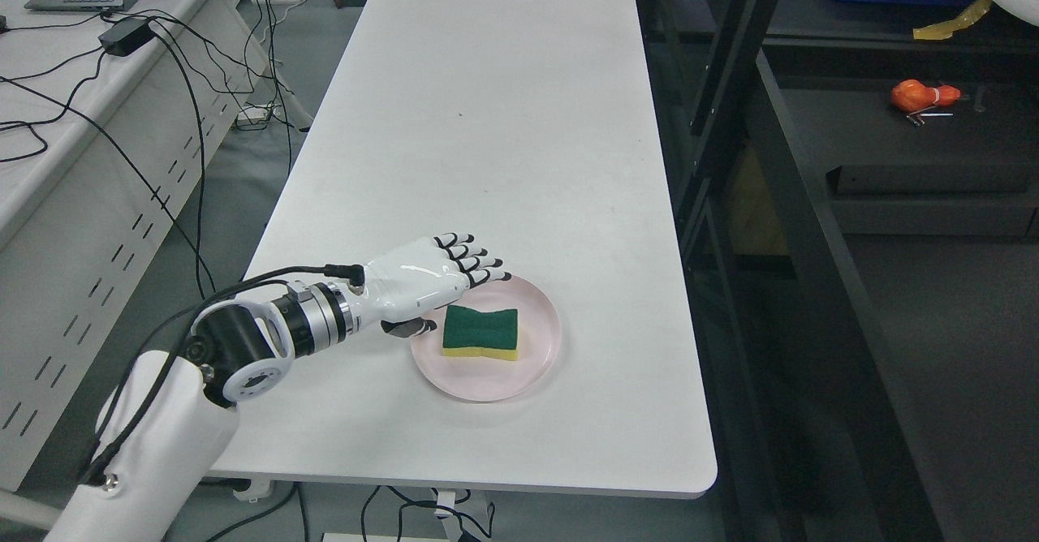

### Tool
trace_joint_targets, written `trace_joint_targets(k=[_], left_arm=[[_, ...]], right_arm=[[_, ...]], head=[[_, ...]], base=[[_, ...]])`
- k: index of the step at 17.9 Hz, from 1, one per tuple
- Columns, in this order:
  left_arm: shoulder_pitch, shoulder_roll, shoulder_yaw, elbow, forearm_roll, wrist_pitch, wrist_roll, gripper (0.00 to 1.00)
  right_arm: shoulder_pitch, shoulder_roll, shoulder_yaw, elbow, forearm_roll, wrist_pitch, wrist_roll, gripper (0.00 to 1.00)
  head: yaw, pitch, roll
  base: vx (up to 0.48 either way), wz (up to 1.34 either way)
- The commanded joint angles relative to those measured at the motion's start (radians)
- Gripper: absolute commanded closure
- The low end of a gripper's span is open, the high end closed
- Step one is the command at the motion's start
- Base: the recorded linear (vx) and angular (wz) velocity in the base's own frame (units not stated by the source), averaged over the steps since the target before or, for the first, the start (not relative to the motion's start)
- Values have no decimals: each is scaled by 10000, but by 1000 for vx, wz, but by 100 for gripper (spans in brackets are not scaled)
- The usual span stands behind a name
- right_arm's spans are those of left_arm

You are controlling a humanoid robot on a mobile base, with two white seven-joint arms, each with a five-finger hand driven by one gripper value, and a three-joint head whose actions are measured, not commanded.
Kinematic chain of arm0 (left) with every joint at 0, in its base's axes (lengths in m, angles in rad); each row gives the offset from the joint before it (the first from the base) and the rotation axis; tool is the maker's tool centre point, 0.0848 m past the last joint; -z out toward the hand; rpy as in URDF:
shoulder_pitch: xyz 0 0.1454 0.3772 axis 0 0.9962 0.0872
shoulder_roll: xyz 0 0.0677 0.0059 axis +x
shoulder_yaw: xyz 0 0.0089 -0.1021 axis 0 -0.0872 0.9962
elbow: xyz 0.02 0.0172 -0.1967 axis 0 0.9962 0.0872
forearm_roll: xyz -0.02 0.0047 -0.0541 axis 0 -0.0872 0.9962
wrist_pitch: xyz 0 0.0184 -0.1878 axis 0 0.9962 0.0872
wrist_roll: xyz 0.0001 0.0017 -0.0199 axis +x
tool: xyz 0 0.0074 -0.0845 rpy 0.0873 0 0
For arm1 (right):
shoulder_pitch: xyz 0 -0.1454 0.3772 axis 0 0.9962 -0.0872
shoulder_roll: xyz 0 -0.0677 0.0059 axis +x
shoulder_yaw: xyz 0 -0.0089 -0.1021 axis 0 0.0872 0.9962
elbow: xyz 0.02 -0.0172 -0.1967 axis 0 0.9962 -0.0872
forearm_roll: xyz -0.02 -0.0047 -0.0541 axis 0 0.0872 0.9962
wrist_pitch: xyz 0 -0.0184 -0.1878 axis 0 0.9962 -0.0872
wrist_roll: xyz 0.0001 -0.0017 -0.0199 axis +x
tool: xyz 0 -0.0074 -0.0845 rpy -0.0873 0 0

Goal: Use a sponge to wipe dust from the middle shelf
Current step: 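Lower the left hand over the sponge and close fingers around it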

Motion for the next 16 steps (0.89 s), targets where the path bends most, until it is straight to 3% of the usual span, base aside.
trace_joint_targets(k=[1, 3, 6, 8, 9, 12, 16], left_arm=[[-170, -778, -985, 1164, -507, 5, 32, 13], [-155, -962, -1000, 1303, -676, 5, 32, 14], [-124, -1009, -1000, 1350, -692, 20, -14, 23], [-124, -1024, -862, 1319, -615, 20, -91, 37], [-139, -1040, -680, 1288, -524, 5, -91, 50], [14, -1025, 270, 1273, -19, -208, -106, 76], [336, -1024, 1605, 1273, 1008, -1144, -91, 100]], right_arm=[[0, -175, -1, -175, 0, 5, -6, 0], [0, -175, -1, -175, 0, 5, -6, 0], [0, -175, -1, -175, 0, 5, -6, 0], [0, -175, -1, -175, 0, 5, -6, 0], [0, -175, -1, -175, 0, 5, -6, 0], [0, -175, -1, -175, 0, 5, -6, 0], [0, -175, -1, -175, 0, 5, -6, 0]], head=[[0, 0, 0], [0, 0, 0], [0, 0, 0], [0, 0, 0], [0, 0, 0], [0, 0, 0], [0, 0, 0]], base=[[0, 0], [0, 0], [0, 0], [0, 0], [0, 0], [0, 0], [0, 0]])
